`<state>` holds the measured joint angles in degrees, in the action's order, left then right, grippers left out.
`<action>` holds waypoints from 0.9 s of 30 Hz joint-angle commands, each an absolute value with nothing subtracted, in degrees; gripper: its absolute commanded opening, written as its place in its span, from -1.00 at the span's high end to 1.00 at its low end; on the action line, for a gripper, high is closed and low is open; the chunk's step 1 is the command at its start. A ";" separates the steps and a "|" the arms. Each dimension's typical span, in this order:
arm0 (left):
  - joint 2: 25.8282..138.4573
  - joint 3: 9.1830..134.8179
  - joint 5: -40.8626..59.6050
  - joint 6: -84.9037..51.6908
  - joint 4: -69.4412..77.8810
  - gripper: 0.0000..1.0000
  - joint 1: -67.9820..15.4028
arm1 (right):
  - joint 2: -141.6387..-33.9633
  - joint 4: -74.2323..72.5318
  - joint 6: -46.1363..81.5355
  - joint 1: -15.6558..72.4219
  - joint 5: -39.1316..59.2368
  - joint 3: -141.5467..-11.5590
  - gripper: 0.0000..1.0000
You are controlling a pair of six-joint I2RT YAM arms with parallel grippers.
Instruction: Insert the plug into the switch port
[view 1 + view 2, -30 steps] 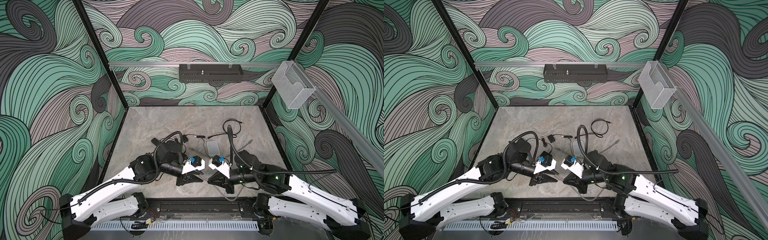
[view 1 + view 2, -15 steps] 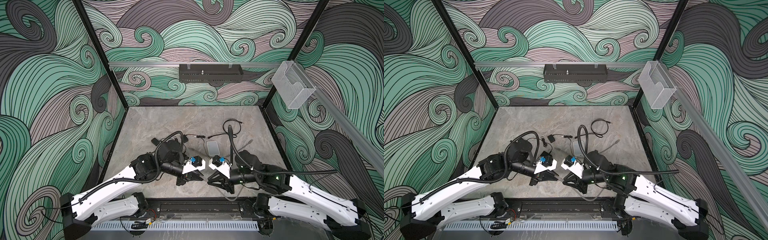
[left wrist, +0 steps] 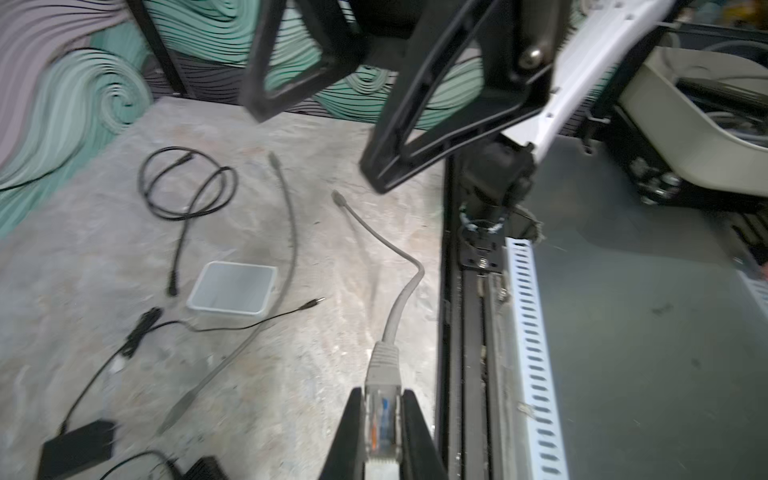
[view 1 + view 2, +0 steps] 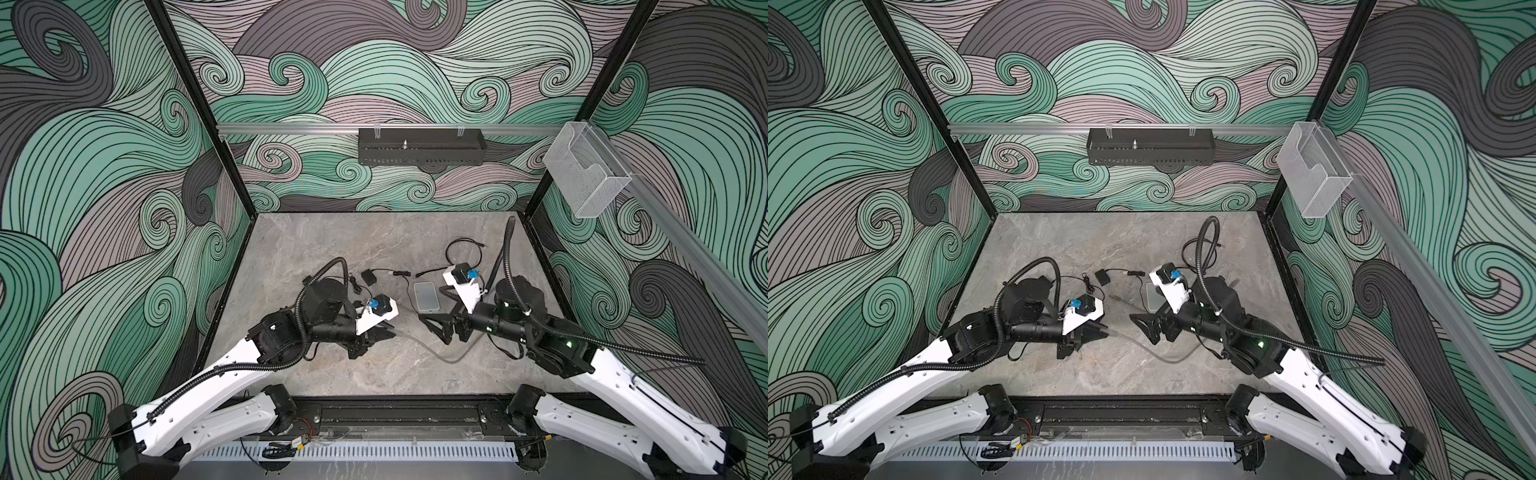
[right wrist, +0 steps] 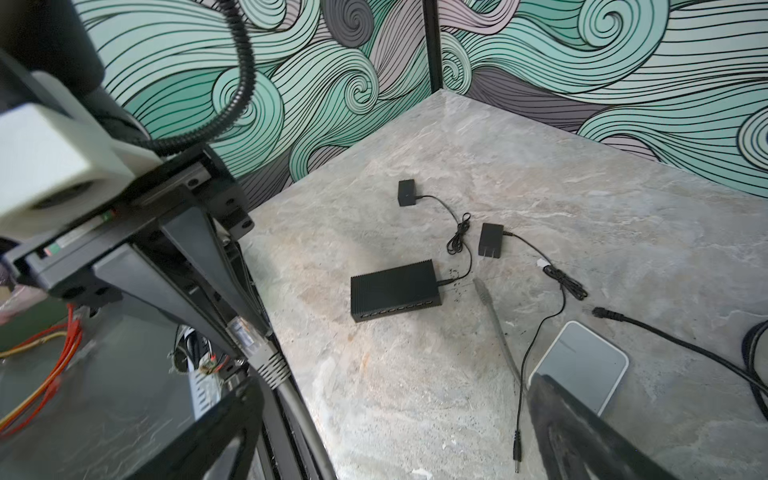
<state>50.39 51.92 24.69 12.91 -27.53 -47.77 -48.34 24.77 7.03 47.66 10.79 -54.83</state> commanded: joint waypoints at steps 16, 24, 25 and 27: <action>59.60 53.01 42.98 10.64 -20.37 1.00 -41.66 | -43.64 17.52 -4.20 48.43 26.90 -41.69 0.07; 60.15 52.73 47.19 11.13 -18.98 1.00 -41.31 | -49.48 12.03 -4.81 49.38 26.89 -41.85 0.29; 60.20 52.76 47.77 11.45 -18.98 1.00 -41.30 | -50.27 11.83 -4.88 49.37 27.90 -42.29 0.29; 60.12 52.73 48.61 11.94 -19.06 1.00 -41.31 | -51.26 11.83 -5.16 49.39 30.73 -42.86 0.29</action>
